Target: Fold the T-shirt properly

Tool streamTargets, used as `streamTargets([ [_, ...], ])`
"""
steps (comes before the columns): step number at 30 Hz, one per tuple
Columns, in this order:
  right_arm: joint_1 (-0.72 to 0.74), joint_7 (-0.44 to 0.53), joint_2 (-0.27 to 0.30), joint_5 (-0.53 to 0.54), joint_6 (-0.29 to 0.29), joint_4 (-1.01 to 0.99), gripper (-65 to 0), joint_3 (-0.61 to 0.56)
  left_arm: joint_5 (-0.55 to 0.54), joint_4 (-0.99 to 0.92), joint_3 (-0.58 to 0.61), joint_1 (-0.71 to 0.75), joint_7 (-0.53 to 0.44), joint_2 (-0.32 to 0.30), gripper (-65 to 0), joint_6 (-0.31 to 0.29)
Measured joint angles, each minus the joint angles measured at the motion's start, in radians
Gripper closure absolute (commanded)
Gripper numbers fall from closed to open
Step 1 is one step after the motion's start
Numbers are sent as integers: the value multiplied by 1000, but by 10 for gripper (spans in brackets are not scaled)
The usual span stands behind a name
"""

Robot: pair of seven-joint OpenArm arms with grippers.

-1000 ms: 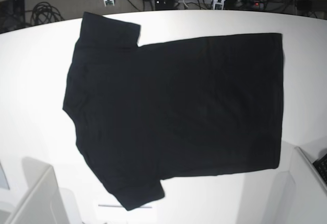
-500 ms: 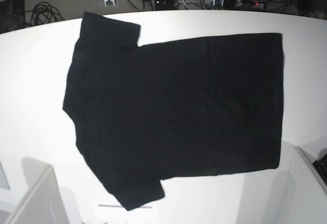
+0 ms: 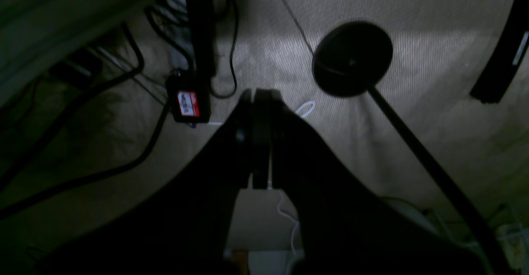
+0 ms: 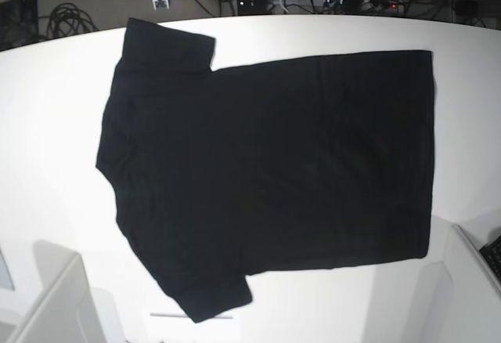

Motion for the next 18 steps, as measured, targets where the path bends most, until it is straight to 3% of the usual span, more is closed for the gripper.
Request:
streamTargets([
  [8, -236, -10, -3, 4, 0, 354, 0, 8, -7, 303, 0, 227, 4, -64, 0, -1],
  [12, -327, -93, -17, 7, 3, 512, 0, 113, -10, 473, -10, 335, 4, -79, 0, 3],
  [18, -452, -143, -19, 4, 0, 758, 0, 193, -11, 712, -13, 507, 19, -107, 0, 1],
])
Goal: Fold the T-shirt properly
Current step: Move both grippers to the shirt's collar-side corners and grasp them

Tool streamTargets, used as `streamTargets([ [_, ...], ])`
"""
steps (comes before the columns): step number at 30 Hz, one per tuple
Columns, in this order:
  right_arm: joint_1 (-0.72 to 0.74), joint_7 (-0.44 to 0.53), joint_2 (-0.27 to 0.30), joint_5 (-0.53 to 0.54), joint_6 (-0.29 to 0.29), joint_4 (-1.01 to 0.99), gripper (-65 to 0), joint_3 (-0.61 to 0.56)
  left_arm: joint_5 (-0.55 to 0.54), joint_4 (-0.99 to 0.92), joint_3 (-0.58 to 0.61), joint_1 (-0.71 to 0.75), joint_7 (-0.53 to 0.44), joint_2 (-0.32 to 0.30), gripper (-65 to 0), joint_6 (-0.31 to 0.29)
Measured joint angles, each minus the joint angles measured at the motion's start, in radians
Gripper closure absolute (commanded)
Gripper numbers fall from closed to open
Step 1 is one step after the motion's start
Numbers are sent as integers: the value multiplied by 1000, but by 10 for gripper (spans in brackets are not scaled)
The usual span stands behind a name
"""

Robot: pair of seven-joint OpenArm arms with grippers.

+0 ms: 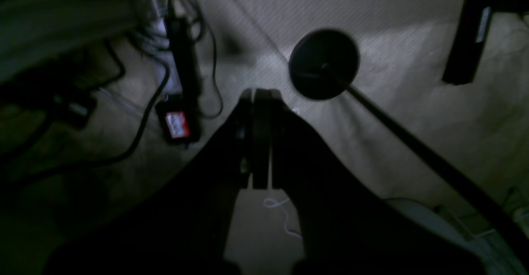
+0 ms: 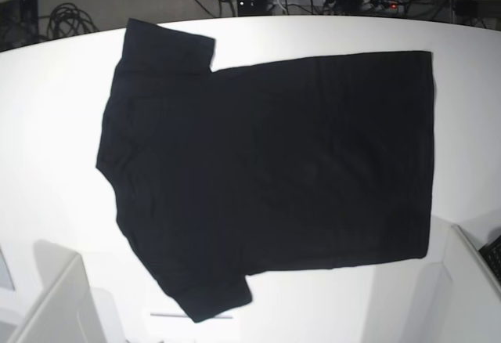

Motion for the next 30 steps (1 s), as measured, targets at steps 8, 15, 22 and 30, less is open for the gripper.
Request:
streamTargets([
  [8, -173, -101, -72, 4, 3, 365, 0, 112, -216, 380, 5, 208, 3, -92, 0, -2],
  [15, -196, -228, -101, 5, 7, 631, 0, 207, -330, 668, -89, 373, 2, -188, 0, 3],
  [22, -187, -400, -111, 175, 7, 978, 0, 223, -331, 898, -308, 474, 13, -158, 0, 2],
  [30, -95, -565, -90, 479, 149, 996, 0, 227, -335, 944, -438, 426, 15, -86, 0, -2],
])
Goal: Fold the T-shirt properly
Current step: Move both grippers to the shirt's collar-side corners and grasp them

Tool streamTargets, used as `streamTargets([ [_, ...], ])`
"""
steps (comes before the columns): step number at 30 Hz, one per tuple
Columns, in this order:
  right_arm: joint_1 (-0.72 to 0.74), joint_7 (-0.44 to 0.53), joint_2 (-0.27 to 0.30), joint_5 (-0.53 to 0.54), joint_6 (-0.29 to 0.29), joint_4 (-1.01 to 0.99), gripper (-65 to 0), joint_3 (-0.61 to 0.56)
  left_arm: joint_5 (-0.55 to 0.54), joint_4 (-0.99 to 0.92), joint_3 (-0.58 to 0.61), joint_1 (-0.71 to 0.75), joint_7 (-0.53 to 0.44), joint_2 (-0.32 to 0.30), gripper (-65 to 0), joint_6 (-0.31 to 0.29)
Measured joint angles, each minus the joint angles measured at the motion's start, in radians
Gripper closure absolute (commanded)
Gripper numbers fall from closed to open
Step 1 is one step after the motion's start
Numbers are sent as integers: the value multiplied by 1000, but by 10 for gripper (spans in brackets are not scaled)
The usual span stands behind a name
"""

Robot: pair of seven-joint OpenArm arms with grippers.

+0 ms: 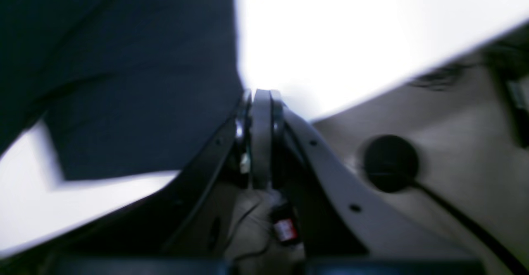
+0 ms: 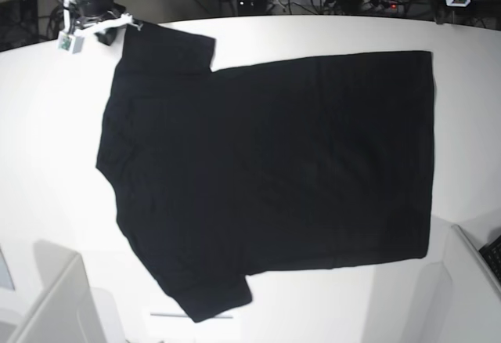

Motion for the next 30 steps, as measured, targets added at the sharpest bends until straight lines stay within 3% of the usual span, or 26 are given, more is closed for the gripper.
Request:
streamTargets([
  [2, 22, -47, 26, 74, 55, 2, 0, 0, 0, 2, -4, 2, -3, -7, 0, 1],
  [3, 37, -58, 36, 99, 55, 2, -8, 0, -3, 2, -3, 2, -2, -5, -5, 4],
  [8, 92, -121, 53, 197, 66, -13, -321, 26, -3, 1, 6, -28, 0, 1, -362, -1],
  [10, 121, -131, 53, 191, 66, -38, -363, 46, -14, 0, 6, -34, 2, -6, -453, 1],
  [12, 155, -141, 53, 194, 65, -68, -356, 75, -70, -4, 5, -60, 18, 1, -510, 1],
  [15, 200, -153, 56, 191, 66, -135, -356, 134, -168, -23, 2, -113, 170, -9, -489, -62],
  [18, 222, -180, 56, 136, 62, -186, -356, 155, -235, -52, -40, -184, 267, -23, -471, -169],
  [20, 235, -174, 55, 85, 64, -221, -356, 136, -246, -69, -74, -238, 344, -14, -471, -215],
  [25, 232, -139, 55, 81, 70, -233, -354, 88, -249, -100, -199, -338, 517, 68, -472, -300],
  [28, 202, -109, 58, 81, 71, -230, -354, 39, -241, -132, -251, -395, 601, 74, -472, -379],
  [30, 198, -110, 53, 86, 77, -227, -345, 17, -242, -134, -274, -425, 633, 83, -472, -398],
])
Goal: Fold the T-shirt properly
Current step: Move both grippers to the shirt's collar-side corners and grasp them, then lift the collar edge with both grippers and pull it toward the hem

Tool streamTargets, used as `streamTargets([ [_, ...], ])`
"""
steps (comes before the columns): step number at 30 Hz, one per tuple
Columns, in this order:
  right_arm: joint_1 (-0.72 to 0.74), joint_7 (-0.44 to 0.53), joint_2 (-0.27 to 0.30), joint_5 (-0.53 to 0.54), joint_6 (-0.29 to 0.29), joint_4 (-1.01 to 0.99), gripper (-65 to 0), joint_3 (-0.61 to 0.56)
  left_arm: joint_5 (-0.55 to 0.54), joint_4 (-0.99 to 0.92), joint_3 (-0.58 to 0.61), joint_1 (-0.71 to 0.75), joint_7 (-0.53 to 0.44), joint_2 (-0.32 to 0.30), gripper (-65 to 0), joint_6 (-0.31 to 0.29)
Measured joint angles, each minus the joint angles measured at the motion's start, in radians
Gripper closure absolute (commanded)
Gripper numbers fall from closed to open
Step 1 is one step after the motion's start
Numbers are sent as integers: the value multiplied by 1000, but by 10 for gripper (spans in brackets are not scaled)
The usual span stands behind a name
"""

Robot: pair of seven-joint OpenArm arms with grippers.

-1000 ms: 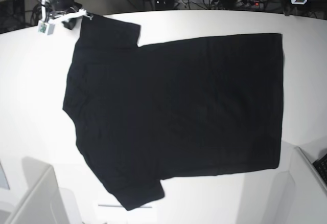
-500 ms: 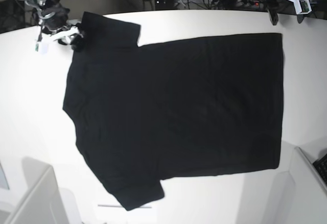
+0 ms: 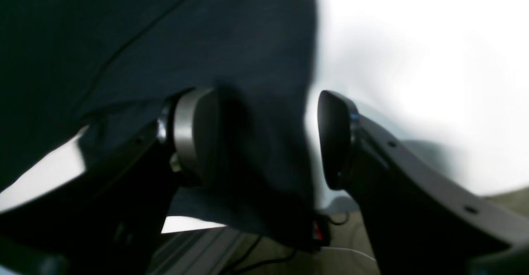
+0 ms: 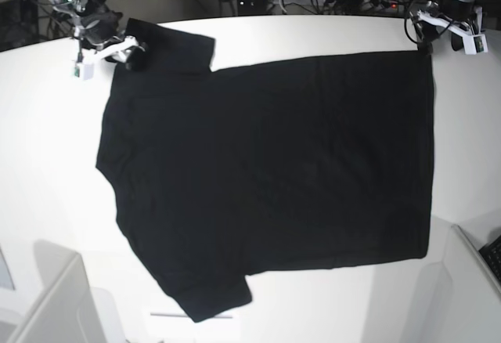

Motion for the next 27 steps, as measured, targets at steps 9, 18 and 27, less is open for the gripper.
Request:
streamTargets([
  [9, -3, -31, 3, 3, 0, -6, -63, -9, 0, -25, -1, -85, 38, 57, -472, -16],
  [18, -9, -38, 5, -3, 55, -8, 0, -10, -14, -167, -9, -135, -5, 55, -472, -14],
  [27, -8, -39, 5, -1, 55, -8, 0, -10, -23, -179, -6, -193, 60, 56, -472, -14],
])
